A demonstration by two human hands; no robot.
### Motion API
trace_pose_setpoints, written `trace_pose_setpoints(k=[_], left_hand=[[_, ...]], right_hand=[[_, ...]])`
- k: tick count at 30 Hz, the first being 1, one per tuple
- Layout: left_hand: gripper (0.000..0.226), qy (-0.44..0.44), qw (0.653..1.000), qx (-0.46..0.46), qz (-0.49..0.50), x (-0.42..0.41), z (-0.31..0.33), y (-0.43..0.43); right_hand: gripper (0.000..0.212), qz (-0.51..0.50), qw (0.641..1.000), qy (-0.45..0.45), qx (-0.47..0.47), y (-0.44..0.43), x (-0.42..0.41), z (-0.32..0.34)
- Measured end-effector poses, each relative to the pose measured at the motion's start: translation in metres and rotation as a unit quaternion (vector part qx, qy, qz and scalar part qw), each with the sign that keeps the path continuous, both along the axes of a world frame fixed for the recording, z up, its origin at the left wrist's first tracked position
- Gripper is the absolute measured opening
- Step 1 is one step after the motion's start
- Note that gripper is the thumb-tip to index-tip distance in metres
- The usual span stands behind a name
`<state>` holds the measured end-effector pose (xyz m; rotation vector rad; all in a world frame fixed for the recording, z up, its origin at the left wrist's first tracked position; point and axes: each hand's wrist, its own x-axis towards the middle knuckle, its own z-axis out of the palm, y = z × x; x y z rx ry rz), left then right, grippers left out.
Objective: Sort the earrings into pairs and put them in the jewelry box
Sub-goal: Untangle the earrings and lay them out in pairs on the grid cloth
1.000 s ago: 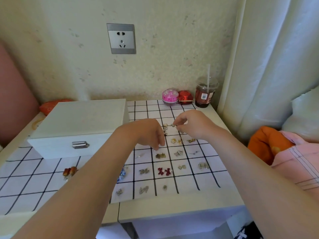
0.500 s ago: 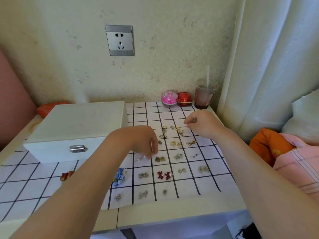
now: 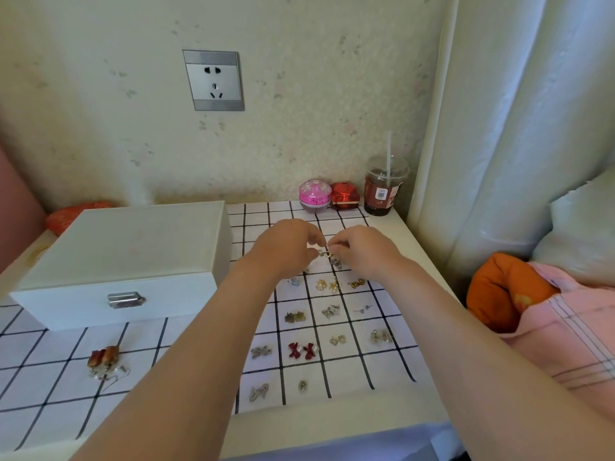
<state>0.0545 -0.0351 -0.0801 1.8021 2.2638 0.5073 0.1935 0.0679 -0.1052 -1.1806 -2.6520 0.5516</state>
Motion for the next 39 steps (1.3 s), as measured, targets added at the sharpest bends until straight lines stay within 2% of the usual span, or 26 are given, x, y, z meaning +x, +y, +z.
trace_pose_setpoints(k=[2, 4, 8, 10, 11, 13, 15, 17, 19, 21, 23, 25, 27, 30, 32, 36, 39], left_hand=[[0.024, -0.004, 1.0, 0.004, 0.011, -0.004, -0.006, 0.005], [0.024, -0.047, 0.998, 0.015, 0.033, -0.011, -0.008, 0.008], [0.02, -0.095, 0.993, 0.047, 0.054, -0.025, -0.006, 0.007], [0.021, -0.098, 0.993, 0.056, 0.041, -0.03, -0.003, 0.004], [0.023, -0.099, 0.993, 0.059, 0.032, -0.032, -0.002, 0.002], [0.029, -0.105, 0.992, 0.069, 0.011, -0.033, 0.004, -0.001], [0.035, -0.107, 0.991, 0.086, -0.001, -0.033, 0.01, -0.005], [0.028, -0.104, 0.989, 0.103, 0.005, -0.034, 0.015, -0.008], [0.02, -0.096, 0.989, 0.11, 0.015, -0.036, 0.018, -0.011], [0.016, -0.084, 0.991, 0.104, 0.032, -0.039, 0.019, -0.014], [0.016, -0.07, 0.991, 0.095, 0.054, -0.044, 0.019, -0.016], [0.017, -0.058, 0.993, 0.082, 0.068, -0.047, 0.02, -0.017], [0.017, -0.041, 0.995, 0.062, 0.068, -0.049, 0.02, -0.018], [0.02, -0.027, 0.997, 0.038, 0.063, -0.048, 0.019, -0.02], [0.021, -0.015, 0.998, 0.027, 0.06, -0.046, 0.019, -0.021], [0.019, 0.01, 0.999, 0.001, 0.052, -0.041, 0.017, -0.022], [0.016, 0.02, 0.998, -0.03, 0.048, -0.038, 0.012, -0.022]], right_hand=[[0.023, -0.006, 1.0, -0.028, 0.01, -0.002, -0.006, 0.0], [0.018, -0.019, 0.999, -0.048, 0.019, -0.002, -0.011, 0.001], [0.008, -0.042, 0.999, -0.032, 0.002, 0.0, -0.014, 0.004], [0.005, -0.046, 0.998, 0.021, -0.034, 0.002, -0.017, 0.006], [0.004, -0.044, 0.994, 0.077, -0.071, 0.001, -0.019, 0.009], [0.011, -0.036, 0.961, 0.214, -0.172, -0.004, -0.024, 0.016], [0.024, -0.047, 0.92, 0.294, -0.256, -0.01, -0.028, 0.022], [0.038, -0.057, 0.897, 0.316, -0.304, -0.013, -0.032, 0.025], [0.047, -0.062, 0.894, 0.308, -0.32, -0.015, -0.035, 0.025], [0.046, -0.054, 0.897, 0.298, -0.322, -0.016, -0.038, 0.024], [0.035, -0.034, 0.928, 0.264, -0.263, -0.015, -0.04, 0.018], [0.028, -0.017, 0.978, 0.174, -0.118, -0.013, -0.04, 0.009], [0.03, 0.003, 0.998, 0.067, -0.01, -0.013, -0.041, 0.001], [0.049, 0.04, 0.997, -0.05, 0.043, -0.011, -0.046, -0.005], [0.051, 0.053, 0.993, -0.087, 0.065, -0.009, -0.049, -0.006], [0.028, 0.044, 0.992, -0.084, 0.083, -0.01, -0.051, -0.005], [0.018, 0.037, 0.991, -0.077, 0.101, -0.013, -0.049, -0.002]])
